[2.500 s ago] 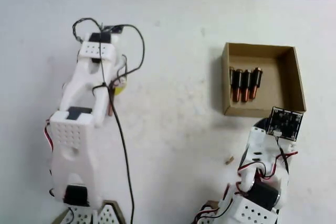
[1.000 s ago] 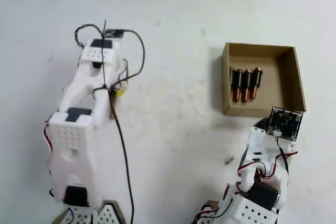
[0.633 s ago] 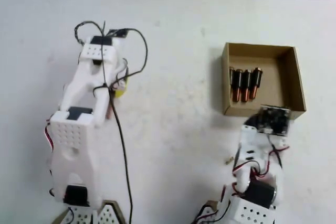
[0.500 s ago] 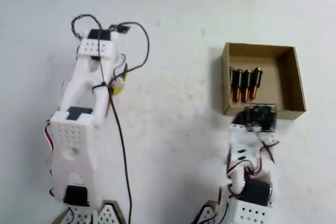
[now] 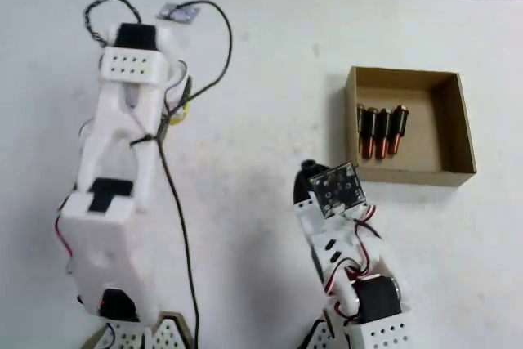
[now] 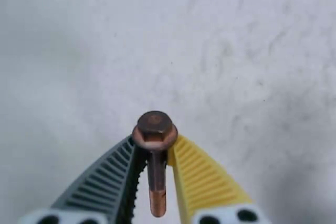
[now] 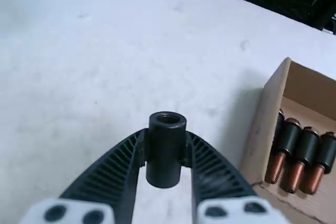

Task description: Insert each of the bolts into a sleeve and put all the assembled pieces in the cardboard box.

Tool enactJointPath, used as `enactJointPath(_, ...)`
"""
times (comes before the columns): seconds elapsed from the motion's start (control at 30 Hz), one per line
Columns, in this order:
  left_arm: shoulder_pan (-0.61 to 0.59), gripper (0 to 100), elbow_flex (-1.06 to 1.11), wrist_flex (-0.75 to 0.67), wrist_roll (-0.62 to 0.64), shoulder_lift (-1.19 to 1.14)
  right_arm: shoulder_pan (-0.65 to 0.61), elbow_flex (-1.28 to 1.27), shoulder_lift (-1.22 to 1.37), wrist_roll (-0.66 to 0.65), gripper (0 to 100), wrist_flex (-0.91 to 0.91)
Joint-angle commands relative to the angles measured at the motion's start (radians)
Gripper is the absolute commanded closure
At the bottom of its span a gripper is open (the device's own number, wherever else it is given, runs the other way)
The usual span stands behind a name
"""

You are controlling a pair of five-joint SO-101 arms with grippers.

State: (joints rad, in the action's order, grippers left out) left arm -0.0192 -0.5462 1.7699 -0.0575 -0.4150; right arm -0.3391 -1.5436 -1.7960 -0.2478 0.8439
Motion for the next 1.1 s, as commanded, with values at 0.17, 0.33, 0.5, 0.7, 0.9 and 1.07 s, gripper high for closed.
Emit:
enactJointPath(0.17,0.007,98,0.103,0.014,-0.011,0.414,-0.248,0.014,-0.01,0.008,98.1,-0.058)
enactJointPath(0.33,0.005,98,0.109,0.014,-0.011,0.611,-0.349,0.012,-0.01,0.008,98.1,-0.079)
enactJointPath(0.5,0.002,98,0.109,0.014,-0.011,0.75,-0.377,0.011,-0.01,0.009,98.1,-0.165)
enactJointPath(0.7,0.007,98,0.18,0.014,-0.011,0.857,-0.381,-0.003,-0.008,0.009,98.1,-0.219)
enactJointPath(0.9,0.035,98,0.381,-0.023,-0.011,1.01,-0.381,-0.055,-0.008,0.009,98.1,-0.226)
enactJointPath(1.07,0.097,98,0.571,-0.158,-0.011,1.182,-0.381,-0.06,-0.008,0.009,98.1,-0.225)
